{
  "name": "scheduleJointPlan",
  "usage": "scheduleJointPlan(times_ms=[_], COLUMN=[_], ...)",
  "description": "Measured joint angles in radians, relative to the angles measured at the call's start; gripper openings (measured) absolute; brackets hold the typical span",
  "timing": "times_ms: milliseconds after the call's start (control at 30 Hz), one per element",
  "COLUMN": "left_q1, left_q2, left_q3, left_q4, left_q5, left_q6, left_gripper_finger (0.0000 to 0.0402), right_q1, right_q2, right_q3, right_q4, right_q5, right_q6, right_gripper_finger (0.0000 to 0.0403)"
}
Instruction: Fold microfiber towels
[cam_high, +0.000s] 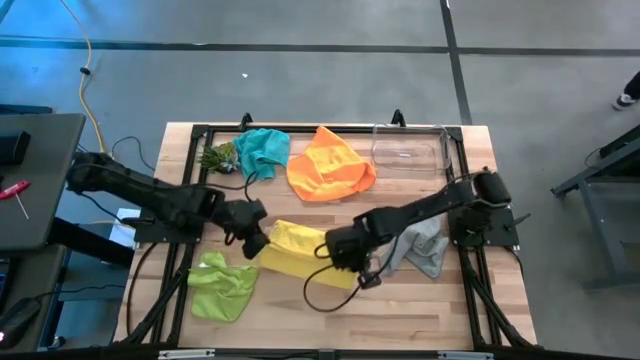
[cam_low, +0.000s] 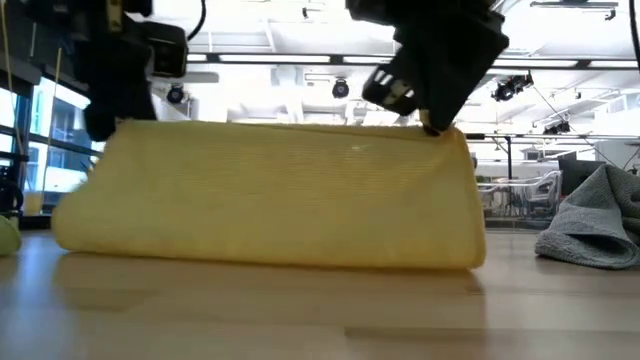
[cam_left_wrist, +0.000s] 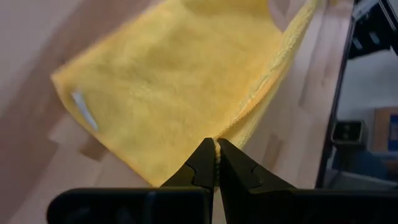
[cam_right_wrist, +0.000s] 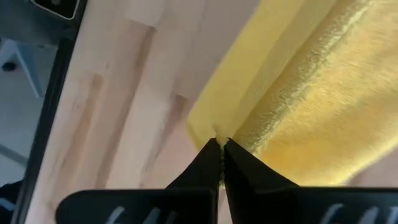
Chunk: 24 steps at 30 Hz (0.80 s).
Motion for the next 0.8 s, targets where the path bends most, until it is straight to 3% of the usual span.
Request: scheduleJointPlan(times_ms=[300,533,800], left_q1=[0.134,0.18,0.198], left_q2=[0.067,0.135,0.197], left_q3=[0.001,0.0,0.0], left_q4=[0.017,0.02,0.03], left_q5=[-0.002,0.004,-0.074], left_q6=[0.092,0.121,0.137], left_gripper_finger=[0.0,0.0,0.0004], right_q1=[-0.123,-0.148,-0.154], right_q2=[-0.162,-0.14,-0.126], right_q3=[-0.225,-0.269,-0.285], right_q4=[0.137,0.217,0.245], right_q5=[0.043,0.048,0.15], right_q6=[0.045,0.062,0.094], right_gripper_finger=[0.0,0.0,0.0])
